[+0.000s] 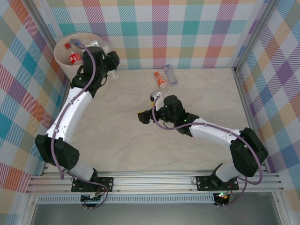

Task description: Put the plastic bottles in the bin

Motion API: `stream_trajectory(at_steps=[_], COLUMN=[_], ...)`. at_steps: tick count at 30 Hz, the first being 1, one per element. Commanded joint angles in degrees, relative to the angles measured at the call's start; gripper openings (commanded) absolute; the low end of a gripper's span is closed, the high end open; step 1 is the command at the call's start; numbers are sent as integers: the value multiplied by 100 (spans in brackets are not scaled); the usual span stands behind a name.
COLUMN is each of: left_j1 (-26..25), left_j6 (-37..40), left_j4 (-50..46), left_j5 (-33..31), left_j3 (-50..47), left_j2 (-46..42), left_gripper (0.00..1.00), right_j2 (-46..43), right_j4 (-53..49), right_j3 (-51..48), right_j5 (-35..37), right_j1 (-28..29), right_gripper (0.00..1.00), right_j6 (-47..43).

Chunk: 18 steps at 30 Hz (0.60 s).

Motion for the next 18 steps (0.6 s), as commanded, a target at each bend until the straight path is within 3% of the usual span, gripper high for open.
stream_trajectory(at_steps=[1, 10, 14, 18], left_j1=[265, 807, 1142, 1525], left_j6=[160, 290, 355, 408], left_j4=[366, 504, 905, 672], left_j5=[-413, -625, -575, -524], left_j3=[338, 1169, 1057, 1486], left_j2=[28, 699, 859, 1201], left_gripper=[59, 60, 60, 60], right_j2=[-48, -61, -99, -175], right_j4=[256, 227, 154, 114], right_j3=[79, 69, 69, -7], right_j5=[77, 151, 229, 366], right_j1=[38, 34, 38, 38], right_gripper=[100, 100, 100, 100], right_j6=[-76, -102, -133, -150])
